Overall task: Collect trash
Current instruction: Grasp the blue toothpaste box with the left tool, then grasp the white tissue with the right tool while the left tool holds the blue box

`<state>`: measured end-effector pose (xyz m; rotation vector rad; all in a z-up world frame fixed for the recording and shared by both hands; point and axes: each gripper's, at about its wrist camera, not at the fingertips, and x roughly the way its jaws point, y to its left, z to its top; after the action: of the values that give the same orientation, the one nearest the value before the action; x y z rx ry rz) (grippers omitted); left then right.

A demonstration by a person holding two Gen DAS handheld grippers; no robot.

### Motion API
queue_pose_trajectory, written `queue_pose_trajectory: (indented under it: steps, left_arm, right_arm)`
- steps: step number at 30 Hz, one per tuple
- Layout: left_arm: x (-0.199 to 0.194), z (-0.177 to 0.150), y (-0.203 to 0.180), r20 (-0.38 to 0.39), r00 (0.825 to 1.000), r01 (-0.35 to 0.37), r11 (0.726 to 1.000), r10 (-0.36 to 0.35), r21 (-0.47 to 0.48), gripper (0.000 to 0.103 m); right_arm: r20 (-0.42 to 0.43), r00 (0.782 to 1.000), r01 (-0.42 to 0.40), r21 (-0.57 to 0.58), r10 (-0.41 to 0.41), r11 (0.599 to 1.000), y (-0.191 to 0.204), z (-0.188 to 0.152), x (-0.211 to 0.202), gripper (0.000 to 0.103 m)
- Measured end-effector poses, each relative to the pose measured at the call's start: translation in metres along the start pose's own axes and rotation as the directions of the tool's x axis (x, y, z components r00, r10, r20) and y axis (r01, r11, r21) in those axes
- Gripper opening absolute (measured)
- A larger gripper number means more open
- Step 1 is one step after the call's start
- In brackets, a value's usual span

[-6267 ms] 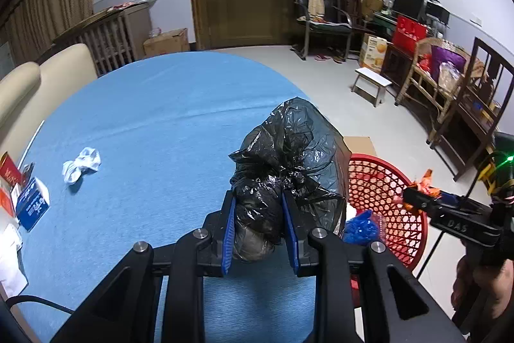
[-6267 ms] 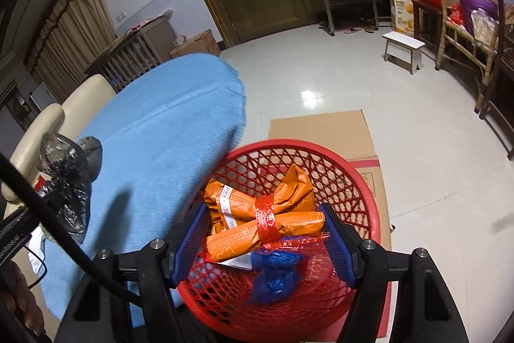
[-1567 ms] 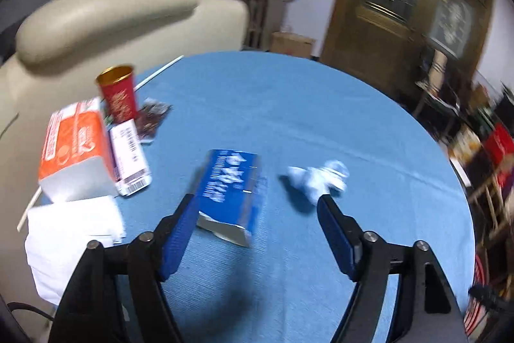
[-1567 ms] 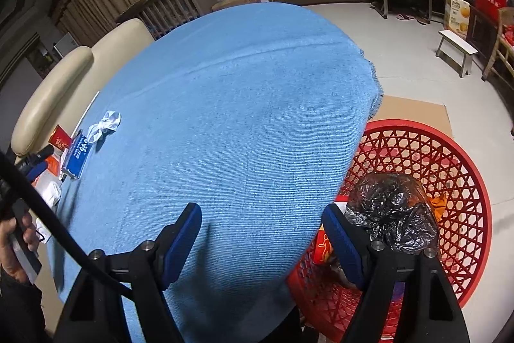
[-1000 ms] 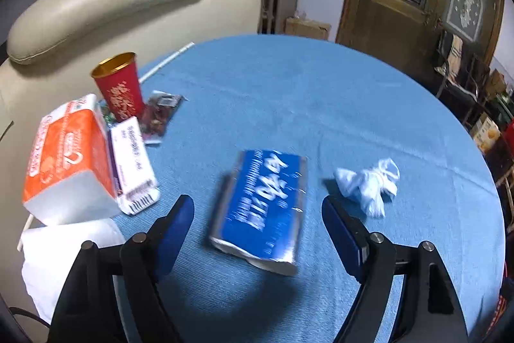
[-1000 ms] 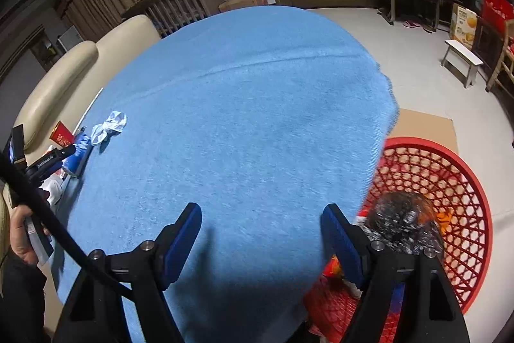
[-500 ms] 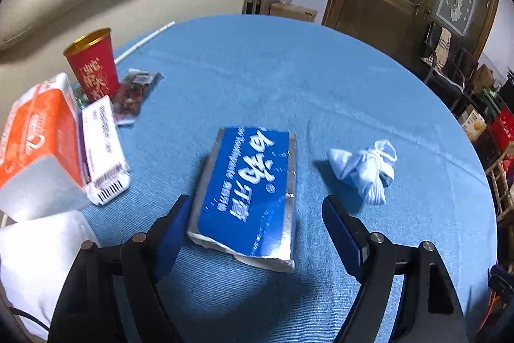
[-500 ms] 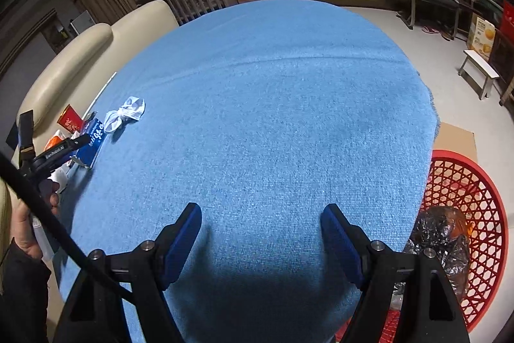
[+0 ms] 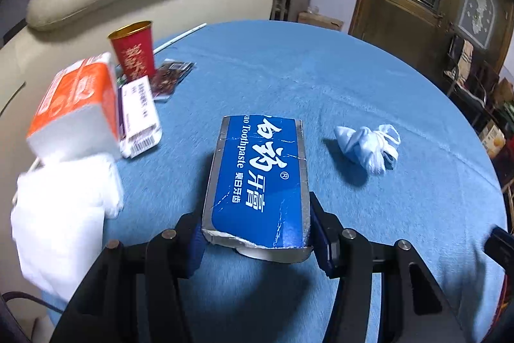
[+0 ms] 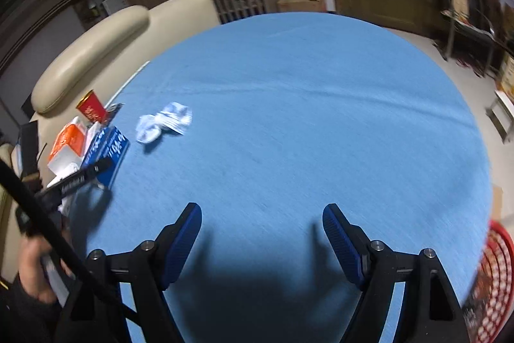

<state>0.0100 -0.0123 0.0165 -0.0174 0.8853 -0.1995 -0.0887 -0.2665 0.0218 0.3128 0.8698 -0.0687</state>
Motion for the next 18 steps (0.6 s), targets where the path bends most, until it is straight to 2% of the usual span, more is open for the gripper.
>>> queue_pose_trajectory:
  steps: [9,14,18]
  left_arm:
    - [-0.015,-0.021,0.007,-0.004,1.0,0.008,0.999,-0.008,-0.043,0.057]
    - [-0.016,-0.027,0.01,-0.011,1.0,0.015,0.998,-0.015,-0.055,0.057]
    - [-0.017,-0.031,0.011,-0.008,1.0,0.018,0.999,-0.018,-0.052,0.057]
  right_arm:
    - [-0.036,0.994,-0.106,-0.125,0.102,0.987,0.069,0.044,0.057,0.081]
    - [-0.062,0.992,-0.119,-0.186,0.109,0.975,0.101,0.068,0.087,0.081]
    - [-0.065,0.992,-0.123,-0.197,0.112,0.973,0.112,0.081,0.102,0.081]
